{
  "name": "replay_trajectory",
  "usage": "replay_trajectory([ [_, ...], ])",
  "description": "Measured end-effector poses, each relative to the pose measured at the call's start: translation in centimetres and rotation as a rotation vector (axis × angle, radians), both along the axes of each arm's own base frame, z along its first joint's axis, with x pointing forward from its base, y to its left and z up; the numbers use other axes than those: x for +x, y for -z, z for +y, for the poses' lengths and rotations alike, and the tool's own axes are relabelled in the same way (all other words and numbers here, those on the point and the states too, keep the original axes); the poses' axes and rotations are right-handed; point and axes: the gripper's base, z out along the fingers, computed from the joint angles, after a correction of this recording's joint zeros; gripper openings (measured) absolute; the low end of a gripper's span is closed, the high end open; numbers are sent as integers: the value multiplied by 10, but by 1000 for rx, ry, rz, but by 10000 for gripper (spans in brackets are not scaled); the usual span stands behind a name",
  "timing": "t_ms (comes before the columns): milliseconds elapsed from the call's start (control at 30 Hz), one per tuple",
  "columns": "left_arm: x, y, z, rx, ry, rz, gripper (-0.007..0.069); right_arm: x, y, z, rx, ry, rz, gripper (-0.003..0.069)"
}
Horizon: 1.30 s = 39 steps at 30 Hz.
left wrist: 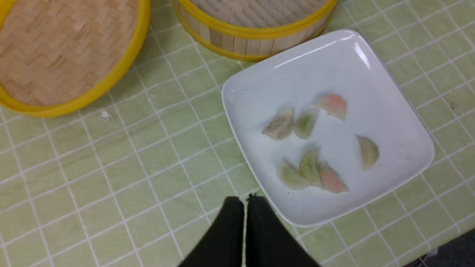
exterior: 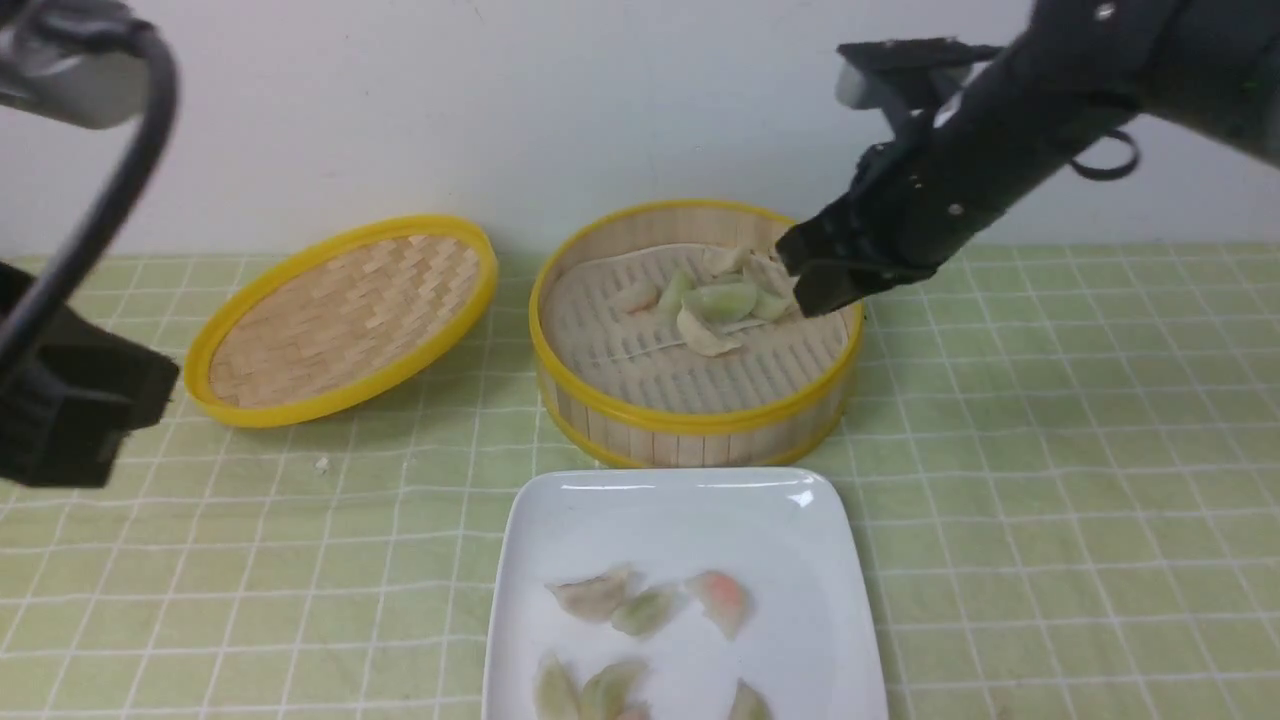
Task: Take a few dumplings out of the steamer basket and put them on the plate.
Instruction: Use the right arm to grab a dumpling from inside the steamer, then use the right arm to put the dumpling into the plate
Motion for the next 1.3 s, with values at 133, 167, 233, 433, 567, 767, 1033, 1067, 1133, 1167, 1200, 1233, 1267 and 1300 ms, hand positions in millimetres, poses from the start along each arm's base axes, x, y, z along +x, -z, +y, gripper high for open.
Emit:
replay_trajectory([
  [133, -21, -8, 12, -6, -39, -46, -6, 36, 39, 26, -65, -38, -2, 235],
  [167, -25, -9, 15, -8, -55, -61, -6, 43, 44, 30, -74, -43, -13, 266],
  [233, -31, -12, 20, -5, -80, -84, -6, 54, 62, 38, -103, -54, -12, 311],
  [433, -50, -18, 39, 24, -173, -165, -6, 78, 100, 55, -146, -76, -36, 408],
  [567, -60, -21, 46, 29, -196, -206, -6, 86, 118, 59, -141, -71, -46, 412],
  [767, -63, -22, 48, 31, -201, -218, -6, 88, 120, 59, -141, -65, -51, 220],
  [1033, -62, -22, 50, 54, -217, -229, -6, 70, 87, 52, -181, -95, 37, 196],
  [1067, -62, -22, 51, 55, -217, -230, -6, 69, 79, 51, -179, -97, 33, 196],
  [1133, -62, -22, 51, 57, -220, -231, -6, 61, 44, 48, -155, -91, -15, 196],
  [1167, -62, -22, 51, 57, -219, -231, -6, 56, 27, 46, -137, -85, -38, 196],
  [1200, -62, -22, 51, 57, -219, -231, -6, 47, 6, 43, -112, -77, -60, 196],
  [1233, -62, -22, 51, 58, -220, -231, -6, 36, -13, 39, -89, -71, -73, 196],
  [1267, -62, -22, 51, 59, -221, -231, -6, 30, -22, 38, -72, -69, -73, 196],
  [1300, -62, -22, 51, 59, -221, -231, -6, 27, -24, 37, -67, -69, -74, 196],
])
